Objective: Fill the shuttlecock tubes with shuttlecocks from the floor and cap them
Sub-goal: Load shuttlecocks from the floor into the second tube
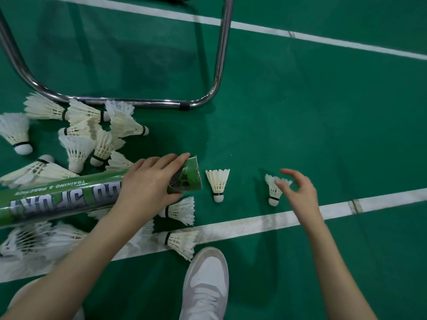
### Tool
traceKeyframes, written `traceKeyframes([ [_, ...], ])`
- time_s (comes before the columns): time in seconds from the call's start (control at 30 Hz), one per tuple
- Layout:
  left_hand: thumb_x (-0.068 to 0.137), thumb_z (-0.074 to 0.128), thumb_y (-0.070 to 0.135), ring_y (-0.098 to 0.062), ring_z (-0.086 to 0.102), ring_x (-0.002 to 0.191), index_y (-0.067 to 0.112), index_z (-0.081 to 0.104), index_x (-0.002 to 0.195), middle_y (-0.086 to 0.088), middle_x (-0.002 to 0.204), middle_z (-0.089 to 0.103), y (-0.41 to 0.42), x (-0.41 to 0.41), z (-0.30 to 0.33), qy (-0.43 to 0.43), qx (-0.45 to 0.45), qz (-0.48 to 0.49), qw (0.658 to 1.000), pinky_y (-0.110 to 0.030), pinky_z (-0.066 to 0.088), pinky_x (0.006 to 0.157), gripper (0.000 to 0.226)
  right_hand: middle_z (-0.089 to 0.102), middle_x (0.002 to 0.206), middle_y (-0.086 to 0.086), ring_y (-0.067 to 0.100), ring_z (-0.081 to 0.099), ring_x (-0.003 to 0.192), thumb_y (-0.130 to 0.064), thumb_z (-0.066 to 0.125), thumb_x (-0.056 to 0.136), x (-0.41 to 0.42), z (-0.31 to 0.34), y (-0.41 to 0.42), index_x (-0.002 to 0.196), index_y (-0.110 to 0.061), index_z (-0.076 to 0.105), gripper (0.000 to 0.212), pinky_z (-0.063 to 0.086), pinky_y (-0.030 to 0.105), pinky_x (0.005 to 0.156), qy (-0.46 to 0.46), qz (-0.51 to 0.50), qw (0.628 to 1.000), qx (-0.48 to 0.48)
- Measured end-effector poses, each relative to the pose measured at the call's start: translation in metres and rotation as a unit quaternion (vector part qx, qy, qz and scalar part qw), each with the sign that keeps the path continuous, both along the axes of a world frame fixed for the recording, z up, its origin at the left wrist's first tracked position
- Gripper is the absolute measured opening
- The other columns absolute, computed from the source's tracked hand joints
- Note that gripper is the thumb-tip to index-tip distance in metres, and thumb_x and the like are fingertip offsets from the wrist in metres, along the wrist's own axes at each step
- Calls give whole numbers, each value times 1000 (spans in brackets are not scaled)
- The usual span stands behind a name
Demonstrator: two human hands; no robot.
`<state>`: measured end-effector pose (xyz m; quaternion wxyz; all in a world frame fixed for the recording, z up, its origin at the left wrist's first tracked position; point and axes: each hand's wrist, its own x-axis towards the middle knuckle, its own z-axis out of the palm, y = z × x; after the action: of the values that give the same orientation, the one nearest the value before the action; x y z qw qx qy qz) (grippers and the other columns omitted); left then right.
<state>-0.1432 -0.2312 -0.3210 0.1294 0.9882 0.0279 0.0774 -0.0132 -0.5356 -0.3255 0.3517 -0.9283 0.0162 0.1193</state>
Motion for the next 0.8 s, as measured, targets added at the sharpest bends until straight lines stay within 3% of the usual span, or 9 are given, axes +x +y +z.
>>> traceKeyframes([
  [0.13, 44, 91, 35, -32, 65, 84, 17, 57, 125, -8, 108, 67, -6, 3, 0, -10, 6, -7, 1000, -43, 52, 72, 90, 57, 124, 3, 18, 45, 121, -19, 66, 84, 9, -14, -8, 119, -17, 59, 36, 33, 26, 92, 27, 23, 997, -71],
  [0.27, 43, 91, 35, -31, 66, 83, 16, 58, 124, -7, 107, 67, -8, 4, 0, -12, 9, -10, 1000, -42, 52, 70, 89, 60, 109, 6, 22, 45, 115, -12, 64, 84, 10, -20, -5, 117, -9, 60, 33, 32, 26, 87, 3, 45, 993, -106],
  [0.37, 45, 90, 35, -32, 65, 84, 16, 58, 124, -7, 108, 67, -8, 4, -1, -13, 3, -10, 1000, -42, 52, 71, 88, 59, 94, 6, 27, 48, 107, -13, 61, 85, 10, -22, -3, 107, -7, 65, 22, 34, 30, 81, 0, 52, 990, -128],
  [0.47, 45, 90, 35, -32, 65, 85, 16, 57, 125, -7, 108, 67, -7, 4, -2, -13, 3, -10, 1000, -42, 52, 72, 88, 63, 91, 9, 28, 56, 95, -18, 62, 86, 10, -21, 0, 92, -7, 67, 14, 43, 37, 81, -1, 64, 988, -144],
  [0.57, 45, 90, 34, -31, 65, 84, 16, 58, 124, -7, 108, 67, -6, 4, -2, -16, 4, -7, 1000, -42, 52, 72, 88, 65, 85, 6, 27, 59, 83, -20, 64, 84, 8, -8, 11, 85, -10, 64, 10, 47, 41, 79, -24, 60, 991, -119],
  [0.7, 46, 89, 35, -31, 65, 84, 17, 57, 124, -6, 108, 67, -3, 3, 0, -21, 3, -4, 1000, -41, 52, 73, 86, 64, 78, 4, 22, 57, 75, -21, 65, 84, 3, 17, 38, 81, -14, 59, 9, 45, 34, 71, -37, 47, 998, -34],
  [0.8, 47, 89, 36, -30, 64, 87, 18, 56, 126, -5, 110, 66, 4, 1, 1, -16, 5, 1, 1000, -41, 51, 75, 87, 65, 77, 0, 7, 56, 69, -20, 64, 86, -6, 33, 68, 75, -24, 54, 15, 43, 21, 66, -41, 53, 995, 68],
])
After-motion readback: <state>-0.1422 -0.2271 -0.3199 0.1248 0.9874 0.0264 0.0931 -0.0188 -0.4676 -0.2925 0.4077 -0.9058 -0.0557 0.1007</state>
